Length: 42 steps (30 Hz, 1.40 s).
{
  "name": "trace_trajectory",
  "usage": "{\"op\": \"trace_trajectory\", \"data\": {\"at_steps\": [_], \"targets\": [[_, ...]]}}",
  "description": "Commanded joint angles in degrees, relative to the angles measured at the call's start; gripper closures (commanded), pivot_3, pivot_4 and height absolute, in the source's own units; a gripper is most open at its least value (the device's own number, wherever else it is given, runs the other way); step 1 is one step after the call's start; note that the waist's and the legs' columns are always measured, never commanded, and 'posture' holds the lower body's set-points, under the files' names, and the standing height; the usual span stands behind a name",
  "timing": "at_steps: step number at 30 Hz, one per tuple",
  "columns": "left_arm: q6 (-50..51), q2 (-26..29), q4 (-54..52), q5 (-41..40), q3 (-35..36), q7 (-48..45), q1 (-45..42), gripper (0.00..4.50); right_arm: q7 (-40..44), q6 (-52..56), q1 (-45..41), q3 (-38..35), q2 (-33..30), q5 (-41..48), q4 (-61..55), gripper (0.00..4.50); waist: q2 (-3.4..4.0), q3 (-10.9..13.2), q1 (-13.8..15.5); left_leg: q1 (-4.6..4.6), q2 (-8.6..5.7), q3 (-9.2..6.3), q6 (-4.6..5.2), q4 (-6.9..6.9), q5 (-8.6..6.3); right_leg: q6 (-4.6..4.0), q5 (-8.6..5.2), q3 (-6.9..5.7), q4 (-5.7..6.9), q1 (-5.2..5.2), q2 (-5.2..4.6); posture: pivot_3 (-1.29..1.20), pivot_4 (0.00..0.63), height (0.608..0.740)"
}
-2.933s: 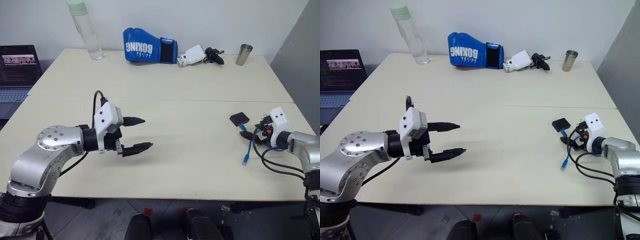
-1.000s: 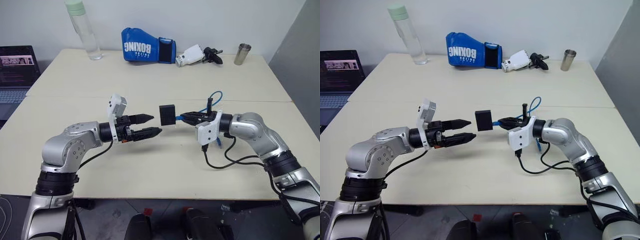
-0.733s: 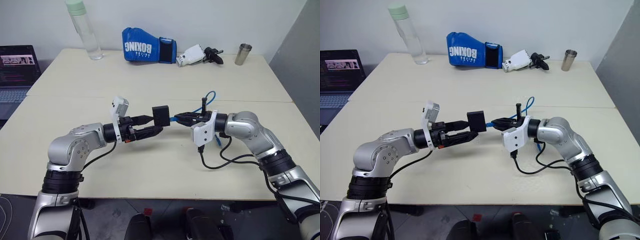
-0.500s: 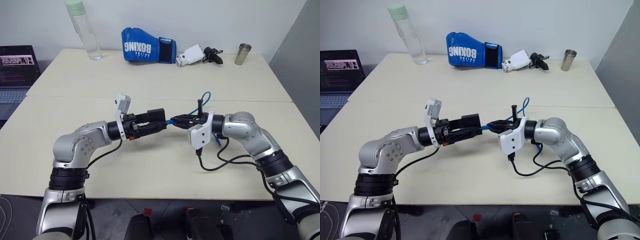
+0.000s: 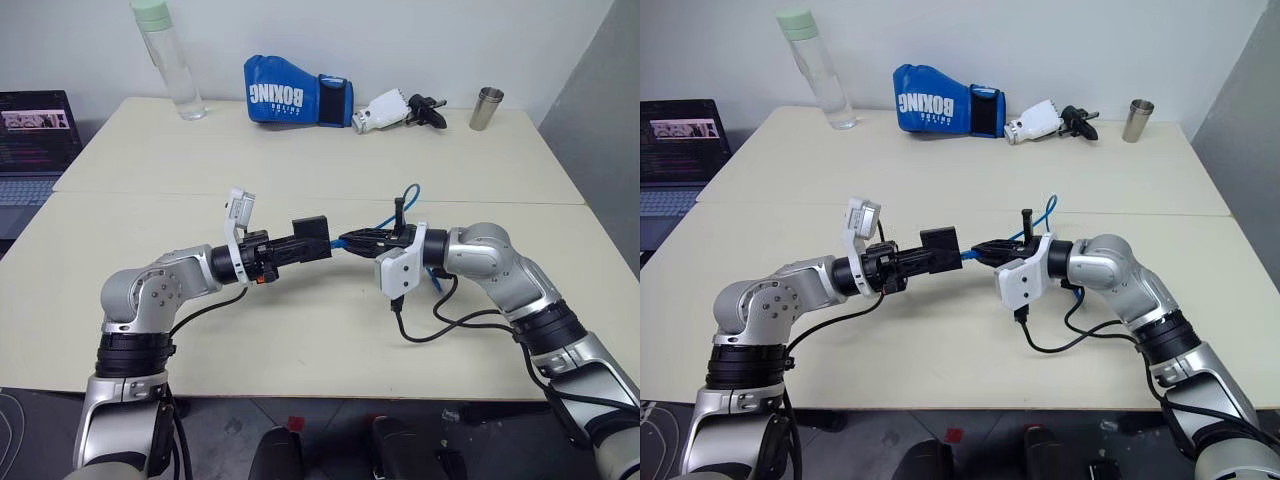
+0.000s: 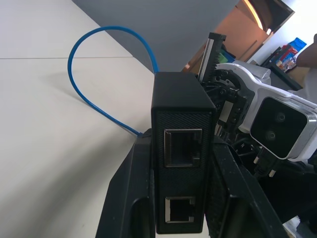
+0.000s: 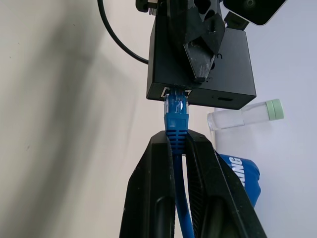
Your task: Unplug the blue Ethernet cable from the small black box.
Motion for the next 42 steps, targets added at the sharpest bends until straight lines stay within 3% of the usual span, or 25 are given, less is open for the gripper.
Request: {"op": "trace_trajectory", "data": {"at_steps": [1,5,7,14,19,27,31,36,42], "targets": [[0.1,0.7,-1.7,-1.5,1.3,-0.9,-0.3,3.69,-0.8,-0.3,-0.3,-1.3,0.2,0.8,-2.6,4.44,0.00,0.0,0.0,0.00,0.00,0.00,0.00,0.00,0.00,0.00,0.00,0.00,0.00,0.00,0.00,0.00,0.150,0.740],[0.3,0.8,-1.6,-1.6,1.5,-0.9,-0.4,3.69,-0.9,-0.7,-0.4,-1.2,0.1,0.6,-2.7,4.44,0.00,0.0,0.0,0.00,0.00,0.00,0.00,0.00,0.00,0.00,0.00,0.00,0.00,0.00,0.00,0.00,0.150,0.740],[0.3,0.7,-1.4,-1.5,1.6,-0.6,-0.7,3.69,-0.4,-0.7,-0.4,-1.3,0.0,1.3,-2.9,3.74,0.00,0.0,0.0,0.00,0.00,0.00,0.00,0.00,0.00,0.00,0.00,0.00,0.00,0.00,0.00,0.00,0.150,0.740],[-3.2,1.9,-1.6,2.0,-0.8,-2.3,-1.5,3.69,4.5,-0.3,1.8,-1.3,-3.3,6.5,-8.3,2.14,0.00,0.0,0.0,-0.01,-0.01,-0.01,0.00,0.00,0.00,0.00,0.00,-0.01,-0.01,0.01,0.00,0.00,0.150,0.740],[-7.6,3.2,-2.2,5.8,-3.9,-5.1,-1.4,3.69,11.4,11.0,5.1,-2.4,-6.5,16.1,-15.1,2.10,0.00,0.0,0.1,0.00,-0.03,-0.02,0.00,0.00,0.00,0.00,0.00,0.00,-0.02,0.03,-0.01,0.00,0.150,0.740],[-20.9,8.6,-3.7,16.7,-12.3,-14.9,-3.1,3.69,15.5,56.3,2.9,-5.8,-6.9,37.7,-26.3,2.10,0.00,0.0,0.1,0.00,0.01,-0.03,0.01,0.00,0.00,-0.01,-0.01,-0.02,-0.01,0.01,0.01,0.00,0.150,0.740],[-23.5,9.4,-3.6,18.1,-12.9,-16.8,-4.5,3.69,14.3,71.8,-1.0,-5.2,-5.9,42.1,-27.8,2.10,0.00,0.0,0.1,-0.01,0.00,-0.01,0.12,0.00,-0.07,-0.02,-0.01,-0.01,-0.01,-0.02,0.04,0.00,0.150,0.740],[-23.9,9.6,-3.9,18.3,-12.5,-17.6,-5.7,3.69,12.6,82.1,-5.1,-4.9,-3.0,44.7,-25.6,2.10,0.00,0.0,0.1,-0.08,-0.01,-0.01,0.25,-0.03,-0.14,-0.02,-0.02,-0.02,-0.06,-0.08,0.04,0.00,0.150,0.740],[-21.9,9.9,-4.3,16.8,-11.5,-18.0,-6.0,3.69,13.5,85.3,-8.0,-3.8,-0.3,45.0,-22.1,2.10,0.00,0.0,0.1,-0.12,-0.02,-0.04,0.26,-0.03,-0.15,-0.02,-0.02,-0.05,-0.06,-0.10,0.04,0.00,0.150,0.740]]}}
